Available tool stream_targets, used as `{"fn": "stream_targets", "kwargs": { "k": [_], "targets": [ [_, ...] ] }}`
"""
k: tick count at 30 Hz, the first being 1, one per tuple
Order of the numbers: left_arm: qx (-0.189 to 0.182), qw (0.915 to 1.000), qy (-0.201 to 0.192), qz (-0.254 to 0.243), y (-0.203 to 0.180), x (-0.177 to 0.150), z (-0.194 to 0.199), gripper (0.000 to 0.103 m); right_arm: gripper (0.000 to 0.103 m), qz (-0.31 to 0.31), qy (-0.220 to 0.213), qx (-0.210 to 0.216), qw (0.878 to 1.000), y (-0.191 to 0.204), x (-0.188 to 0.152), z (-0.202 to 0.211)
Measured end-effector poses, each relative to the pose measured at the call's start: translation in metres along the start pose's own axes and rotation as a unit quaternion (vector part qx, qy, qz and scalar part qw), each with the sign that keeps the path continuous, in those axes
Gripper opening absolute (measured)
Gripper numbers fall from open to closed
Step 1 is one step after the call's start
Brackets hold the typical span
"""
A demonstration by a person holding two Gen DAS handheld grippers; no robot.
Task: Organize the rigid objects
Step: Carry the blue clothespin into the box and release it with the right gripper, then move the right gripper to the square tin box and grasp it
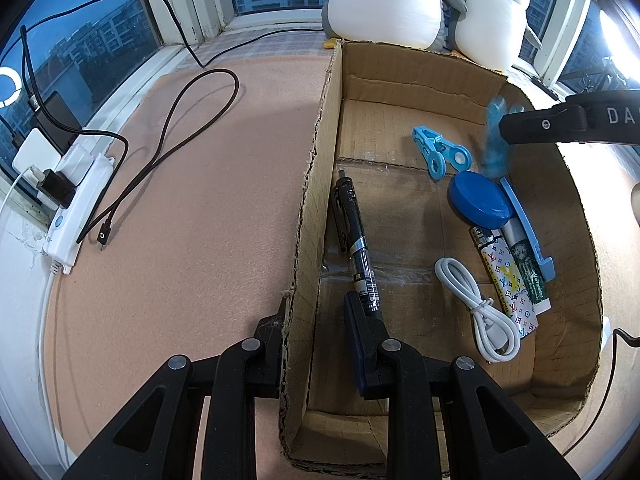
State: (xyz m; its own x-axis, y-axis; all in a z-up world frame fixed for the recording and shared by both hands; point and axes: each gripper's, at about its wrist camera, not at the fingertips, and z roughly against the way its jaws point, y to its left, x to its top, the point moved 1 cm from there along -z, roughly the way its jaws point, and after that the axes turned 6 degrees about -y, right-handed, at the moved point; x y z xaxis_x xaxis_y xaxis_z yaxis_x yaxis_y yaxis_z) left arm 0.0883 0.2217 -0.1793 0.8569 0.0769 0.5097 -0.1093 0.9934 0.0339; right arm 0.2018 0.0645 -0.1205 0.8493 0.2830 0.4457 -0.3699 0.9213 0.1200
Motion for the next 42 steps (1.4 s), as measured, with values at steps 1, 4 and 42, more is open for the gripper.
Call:
{"fn": "stream_targets", "kwargs": {
  "k": [1, 4, 42],
  "targets": [
    [0.000, 1.0000, 0.000, 0.000, 0.000, 0.000, 0.000, 0.025, 0.044, 0.002, -0.002, -0.001, 1.000, 0.000, 0.000, 0.001],
    [0.000, 1.0000, 0.000, 0.000, 0.000, 0.000, 0.000, 0.025, 0.049, 0.012, -0.009, -0.001, 1.000, 0.001, -0.003, 0.010],
    [0.000, 1.0000, 0.000, 0.002, 0.001, 0.000, 0.000, 0.025, 0.059, 0.093, 0.130, -0.032, 0.987, -0.030, -0.127, 0.023]
  ]
}}
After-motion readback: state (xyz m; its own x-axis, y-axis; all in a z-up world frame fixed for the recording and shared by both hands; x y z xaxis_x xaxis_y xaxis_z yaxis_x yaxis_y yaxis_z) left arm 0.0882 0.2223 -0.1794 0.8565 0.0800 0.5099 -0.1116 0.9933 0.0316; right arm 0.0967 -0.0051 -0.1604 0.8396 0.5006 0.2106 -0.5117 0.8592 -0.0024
